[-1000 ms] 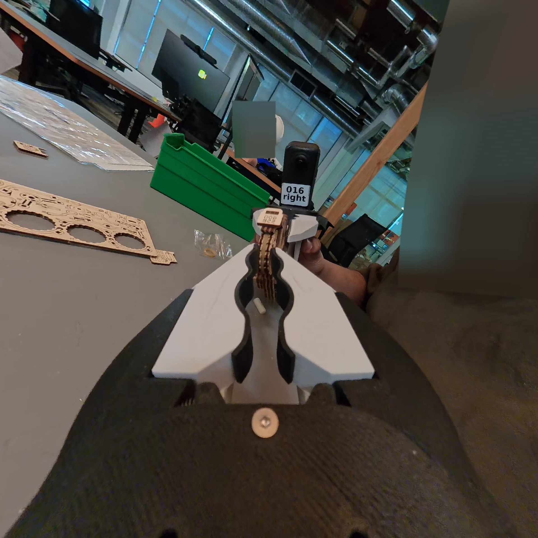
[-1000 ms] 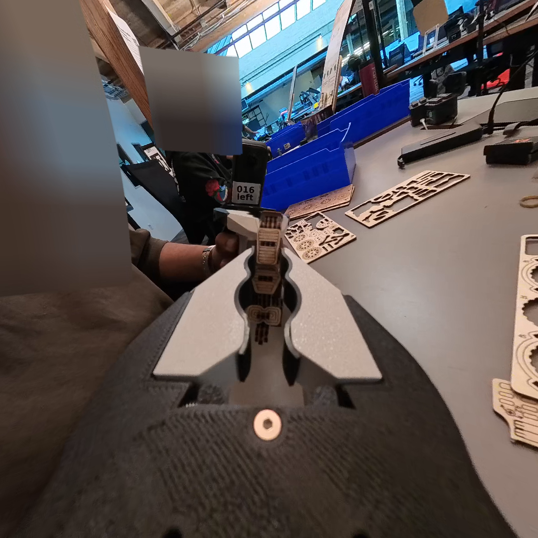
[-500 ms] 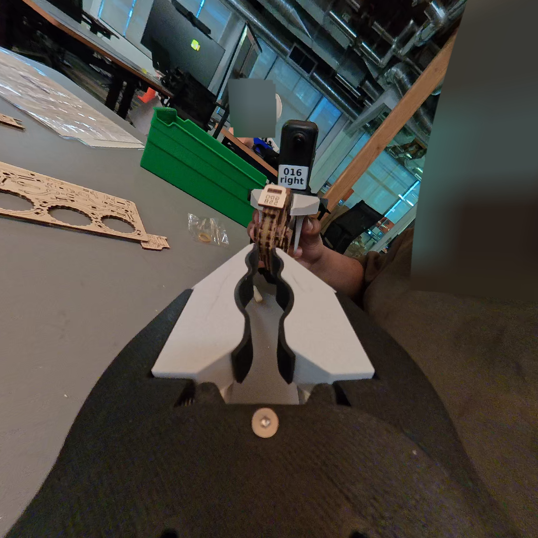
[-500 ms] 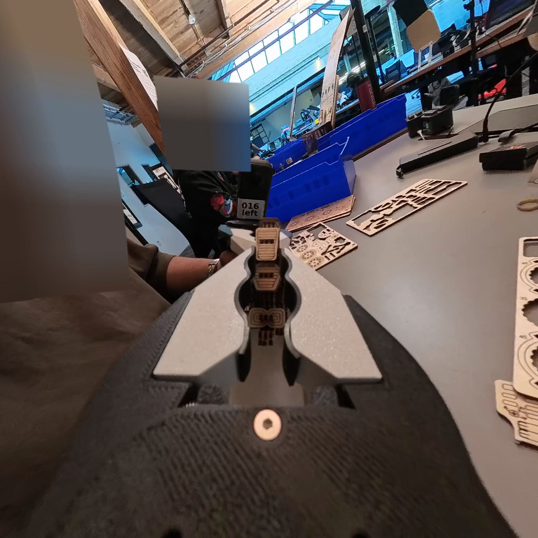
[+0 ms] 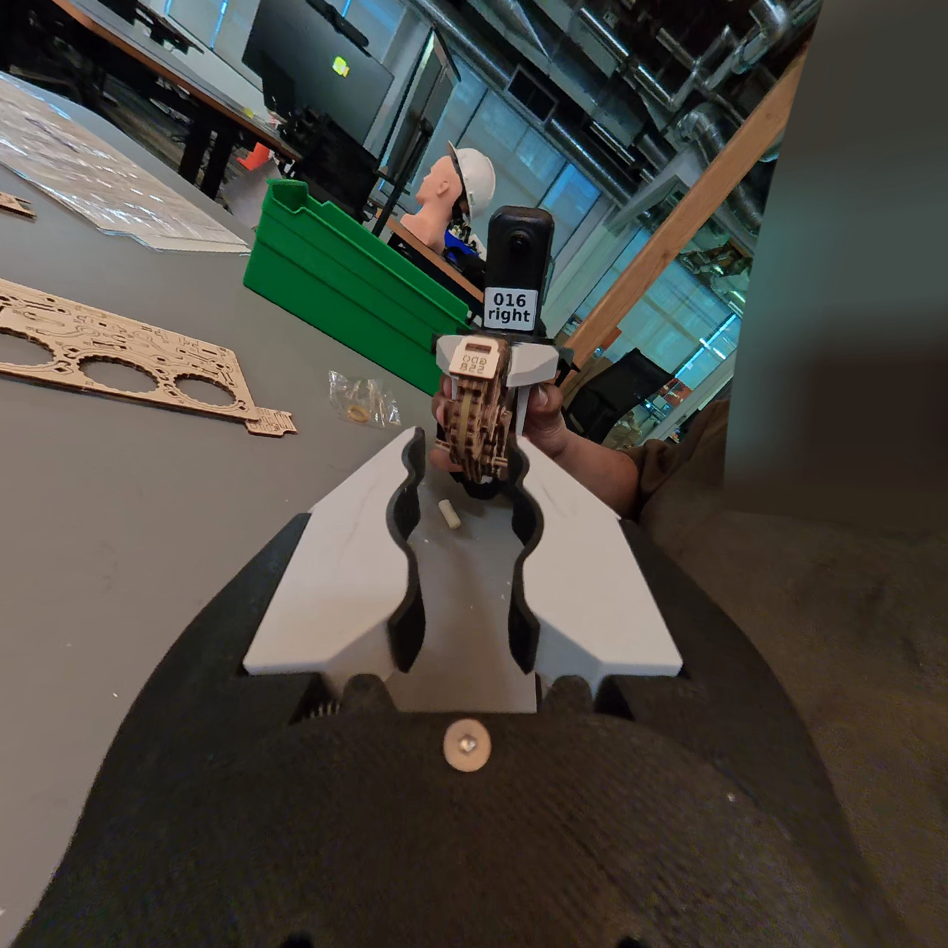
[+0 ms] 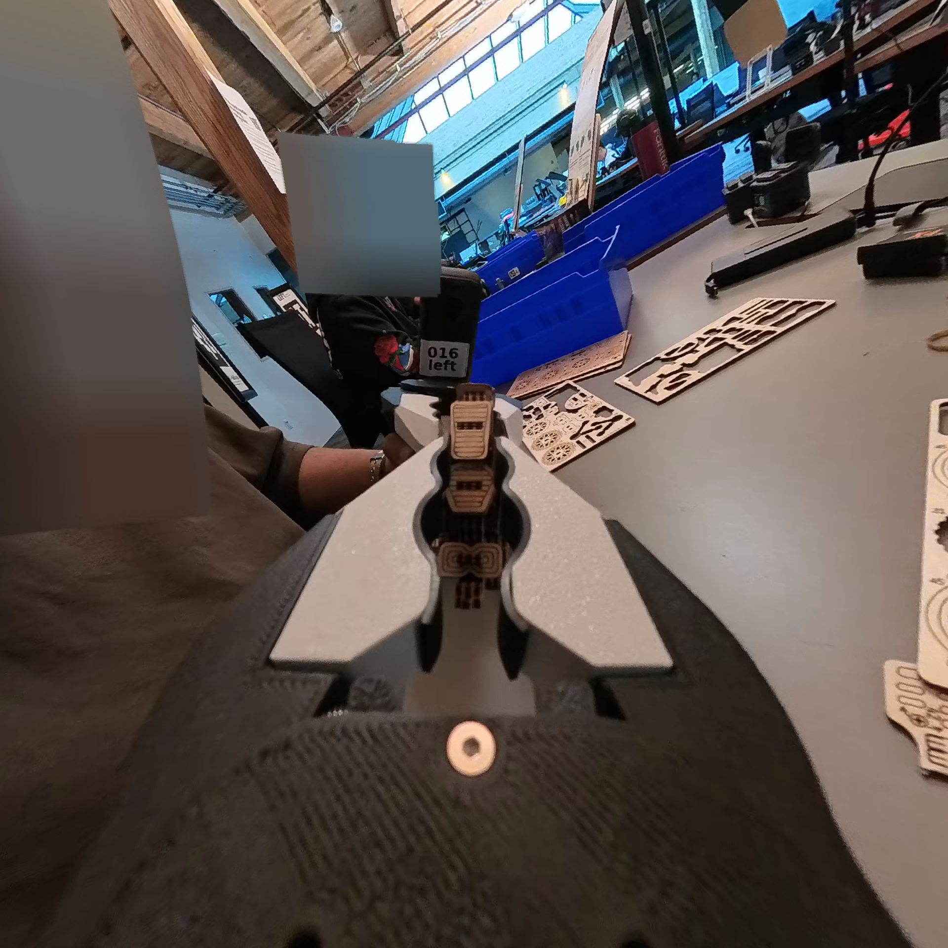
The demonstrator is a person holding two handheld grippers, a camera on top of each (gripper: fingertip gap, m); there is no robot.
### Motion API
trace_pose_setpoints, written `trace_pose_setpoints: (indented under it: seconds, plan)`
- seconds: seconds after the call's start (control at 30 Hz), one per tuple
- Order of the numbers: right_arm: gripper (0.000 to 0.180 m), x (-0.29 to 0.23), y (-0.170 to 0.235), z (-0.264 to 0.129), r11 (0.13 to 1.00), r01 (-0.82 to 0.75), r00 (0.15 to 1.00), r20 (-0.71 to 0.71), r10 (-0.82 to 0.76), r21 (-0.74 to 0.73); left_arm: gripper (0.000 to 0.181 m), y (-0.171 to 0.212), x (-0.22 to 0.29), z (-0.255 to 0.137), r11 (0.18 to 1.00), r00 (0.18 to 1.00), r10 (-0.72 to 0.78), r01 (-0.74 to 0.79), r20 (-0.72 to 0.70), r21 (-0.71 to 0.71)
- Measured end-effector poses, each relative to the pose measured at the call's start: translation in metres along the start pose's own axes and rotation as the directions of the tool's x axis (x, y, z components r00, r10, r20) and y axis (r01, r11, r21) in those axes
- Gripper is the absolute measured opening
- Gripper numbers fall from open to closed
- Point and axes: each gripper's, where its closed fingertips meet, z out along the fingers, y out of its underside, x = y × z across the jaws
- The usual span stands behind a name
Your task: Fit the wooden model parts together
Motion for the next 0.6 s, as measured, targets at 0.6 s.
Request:
trace_pose_setpoints:
  seconds: [0.6]
  plan:
    - [0.013, -0.0011, 0.0062, 0.0036, 0.999, -0.027, 0.999, 0.017, 0.028, -0.024, 0.028, 0.0039, 0.0030, 0.0033, 1.000, 1.000, -0.005, 0.005, -0.012, -0.013]
